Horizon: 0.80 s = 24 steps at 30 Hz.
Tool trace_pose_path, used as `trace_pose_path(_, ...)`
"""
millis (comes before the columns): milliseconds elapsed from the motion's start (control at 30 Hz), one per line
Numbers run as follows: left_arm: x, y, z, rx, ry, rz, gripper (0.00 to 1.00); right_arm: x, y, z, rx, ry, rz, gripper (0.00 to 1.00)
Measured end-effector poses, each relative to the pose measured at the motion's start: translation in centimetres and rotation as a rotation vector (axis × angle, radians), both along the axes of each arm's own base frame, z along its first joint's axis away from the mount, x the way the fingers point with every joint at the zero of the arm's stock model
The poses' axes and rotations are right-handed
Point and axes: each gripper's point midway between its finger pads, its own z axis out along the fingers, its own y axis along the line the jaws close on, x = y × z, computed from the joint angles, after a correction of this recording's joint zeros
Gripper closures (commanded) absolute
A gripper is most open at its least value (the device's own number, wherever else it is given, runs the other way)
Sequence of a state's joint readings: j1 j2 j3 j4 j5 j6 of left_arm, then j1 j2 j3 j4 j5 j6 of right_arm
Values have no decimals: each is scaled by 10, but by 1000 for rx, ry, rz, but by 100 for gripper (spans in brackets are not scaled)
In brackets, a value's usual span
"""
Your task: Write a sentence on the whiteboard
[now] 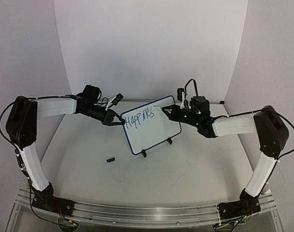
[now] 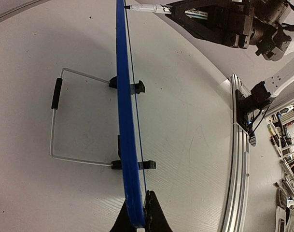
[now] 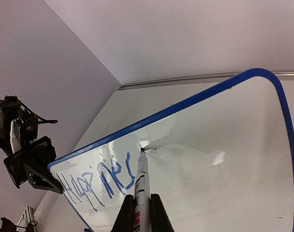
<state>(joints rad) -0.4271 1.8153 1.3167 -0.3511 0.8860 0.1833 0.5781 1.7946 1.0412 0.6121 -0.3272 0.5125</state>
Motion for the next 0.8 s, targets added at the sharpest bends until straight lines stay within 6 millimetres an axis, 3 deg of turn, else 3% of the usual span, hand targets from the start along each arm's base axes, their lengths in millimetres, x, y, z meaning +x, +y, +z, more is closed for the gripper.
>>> trace_pose_path(300, 0, 0, 1, 0, -1, 0, 100, -3, 3, -1, -5, -2, 25, 100)
trace_pose_path(800, 0, 0, 0, 4, 2, 1, 100, -11, 1, -18, -24, 34, 40, 100)
